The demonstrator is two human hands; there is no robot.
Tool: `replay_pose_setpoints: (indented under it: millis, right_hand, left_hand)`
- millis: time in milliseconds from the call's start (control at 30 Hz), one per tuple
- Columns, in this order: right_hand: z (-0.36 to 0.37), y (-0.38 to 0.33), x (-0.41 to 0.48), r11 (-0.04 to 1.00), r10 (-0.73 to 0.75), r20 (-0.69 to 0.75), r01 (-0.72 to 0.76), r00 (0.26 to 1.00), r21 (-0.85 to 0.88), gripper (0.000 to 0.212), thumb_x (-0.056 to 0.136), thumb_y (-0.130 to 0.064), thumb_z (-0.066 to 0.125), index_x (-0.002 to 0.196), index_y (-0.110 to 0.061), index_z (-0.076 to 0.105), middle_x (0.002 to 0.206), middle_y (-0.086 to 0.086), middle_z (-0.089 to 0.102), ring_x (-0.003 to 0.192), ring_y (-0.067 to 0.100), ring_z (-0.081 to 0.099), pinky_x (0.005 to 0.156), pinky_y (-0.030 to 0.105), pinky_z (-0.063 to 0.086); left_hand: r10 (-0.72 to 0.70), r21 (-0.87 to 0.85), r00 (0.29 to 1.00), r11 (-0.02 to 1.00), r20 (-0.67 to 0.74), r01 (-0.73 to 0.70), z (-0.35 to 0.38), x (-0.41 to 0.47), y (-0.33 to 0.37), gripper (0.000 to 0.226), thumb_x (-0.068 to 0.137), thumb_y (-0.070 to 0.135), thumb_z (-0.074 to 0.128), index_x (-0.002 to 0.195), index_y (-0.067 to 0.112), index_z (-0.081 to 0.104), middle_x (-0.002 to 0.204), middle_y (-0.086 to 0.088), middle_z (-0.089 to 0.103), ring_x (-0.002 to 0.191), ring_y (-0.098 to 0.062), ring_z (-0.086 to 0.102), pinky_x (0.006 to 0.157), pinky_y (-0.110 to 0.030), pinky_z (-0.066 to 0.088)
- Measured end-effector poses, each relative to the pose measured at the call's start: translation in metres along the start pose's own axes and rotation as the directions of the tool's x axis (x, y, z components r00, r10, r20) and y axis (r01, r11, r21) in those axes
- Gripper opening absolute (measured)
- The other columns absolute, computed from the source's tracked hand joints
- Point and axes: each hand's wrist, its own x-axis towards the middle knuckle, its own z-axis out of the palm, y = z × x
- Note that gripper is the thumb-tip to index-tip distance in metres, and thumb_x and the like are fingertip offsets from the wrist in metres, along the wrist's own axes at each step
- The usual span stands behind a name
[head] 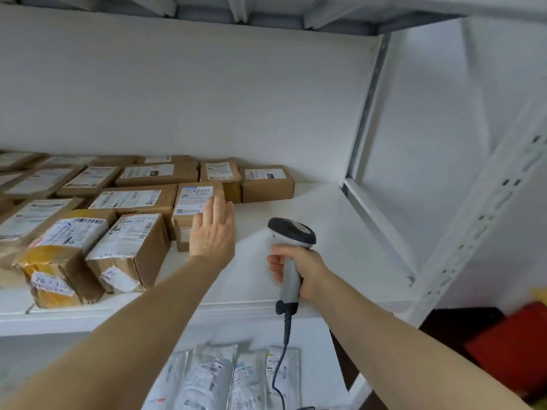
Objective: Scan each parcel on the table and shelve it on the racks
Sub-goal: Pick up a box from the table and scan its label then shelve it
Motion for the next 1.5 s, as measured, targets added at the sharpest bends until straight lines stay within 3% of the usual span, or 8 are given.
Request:
replay_pose_setpoints:
  millis: [267, 433, 567, 700, 800, 1000, 1133, 1500]
  right_hand:
    - [-0.126, 0.034, -0.075, 0.999, -0.033, -0.095, 0.036, 0.995, 0.034, 0.013, 0.082, -0.016, 0.075, 0.087, -0.006, 0.067, 0.064, 0.007, 0.066, 0.055, 0.017, 0.055, 0.061, 0.03, 0.049]
    - [-0.257, 0.054, -0.15, 0.975, -0.035, -0.245, 0.087, 0.969, 0.203, 0.013, 0.084, -0.013, 0.073, 0.088, -0.003, 0.065, 0.061, 0.009, 0.062, 0.048, 0.017, 0.054, 0.058, 0.031, 0.049]
    - [-0.369, 0.072, -0.213, 0.951, -0.066, -0.371, 0.171, 0.926, 0.259, 0.017, 0.083, -0.022, 0.074, 0.086, -0.008, 0.066, 0.064, 0.007, 0.063, 0.051, 0.015, 0.053, 0.065, 0.034, 0.051]
    - [-0.469, 0.086, -0.277, 0.909, -0.052, -0.52, 0.257, 0.853, 0.33, 0.018, 0.085, -0.024, 0.073, 0.089, -0.009, 0.066, 0.06, 0.004, 0.063, 0.05, 0.013, 0.053, 0.066, 0.034, 0.051]
    - [-0.532, 0.092, -0.317, 0.872, -0.044, -0.588, 0.318, 0.808, 0.371, 0.018, 0.086, -0.024, 0.072, 0.09, -0.008, 0.064, 0.06, 0.005, 0.061, 0.047, 0.013, 0.051, 0.057, 0.029, 0.05]
    - [-0.651, 0.11, -0.373, 0.754, 0.041, -0.741, 0.466, 0.67, 0.463, 0.018, 0.085, -0.021, 0.073, 0.092, -0.007, 0.064, 0.061, 0.009, 0.059, 0.044, 0.016, 0.049, 0.05, 0.028, 0.043]
    - [-0.73, 0.111, -0.399, 0.72, 0.115, -0.808, 0.512, 0.578, 0.469, 0.017, 0.086, -0.023, 0.073, 0.092, -0.009, 0.064, 0.062, 0.008, 0.06, 0.048, 0.016, 0.05, 0.051, 0.028, 0.044]
    - [-0.936, 0.075, -0.455, 0.608, 0.191, -0.932, 0.708, 0.309, 0.36, 0.03, 0.087, -0.035, 0.069, 0.099, -0.008, 0.061, 0.066, 0.011, 0.065, 0.055, 0.021, 0.061, 0.052, 0.029, 0.049]
  left_hand:
    - [0.346, -0.106, 0.937, 0.935, 0.054, -0.339, -0.025, -0.066, 0.157, 0.069, 0.093, 0.022, 0.049, 0.152, 0.014, 0.014, 0.158, -0.013, 0.011, 0.145, -0.032, 0.013, 0.115, -0.04, 0.018]
    - [0.544, -0.159, 0.839, 0.828, -0.007, -0.538, -0.061, -0.126, 0.284, 0.086, 0.036, 0.028, 0.091, 0.116, 0.007, 0.067, 0.118, -0.016, 0.063, 0.105, -0.033, 0.064, 0.081, -0.039, 0.054]
    - [0.684, -0.242, 0.728, 0.699, -0.052, -0.674, -0.09, -0.183, 0.396, 0.069, 0.079, 0.018, 0.066, 0.143, 0.008, 0.041, 0.148, -0.015, 0.037, 0.135, -0.034, 0.037, 0.106, -0.042, 0.035]
    - [0.797, -0.257, 0.594, 0.555, -0.108, -0.792, -0.108, -0.229, 0.498, 0.072, 0.033, 0.02, 0.087, 0.102, 0.009, 0.072, 0.104, -0.012, 0.067, 0.09, -0.031, 0.067, 0.068, -0.035, 0.056]
    - [0.845, -0.252, 0.51, 0.465, -0.158, -0.849, -0.13, -0.254, 0.567, 0.072, 0.031, 0.021, 0.088, 0.1, 0.008, 0.072, 0.099, -0.012, 0.067, 0.086, -0.03, 0.068, 0.062, -0.033, 0.055]
    - [0.92, -0.313, 0.366, 0.309, -0.142, -0.898, -0.161, -0.292, 0.703, 0.068, 0.054, 0.022, 0.084, 0.117, 0.005, 0.066, 0.115, -0.016, 0.063, 0.104, -0.034, 0.064, 0.074, -0.039, 0.054]
    - [0.96, -0.33, 0.239, 0.181, -0.145, -0.927, -0.174, -0.312, 0.801, 0.061, 0.093, 0.026, 0.051, 0.148, 0.013, 0.028, 0.152, -0.01, 0.026, 0.138, -0.027, 0.03, 0.105, -0.036, 0.034]
    - [0.975, -0.384, 0.008, -0.081, -0.224, -0.92, -0.22, -0.34, 1.066, 0.058, 0.096, 0.027, 0.048, 0.149, 0.016, 0.027, 0.153, -0.009, 0.025, 0.139, -0.025, 0.029, 0.108, -0.034, 0.032]
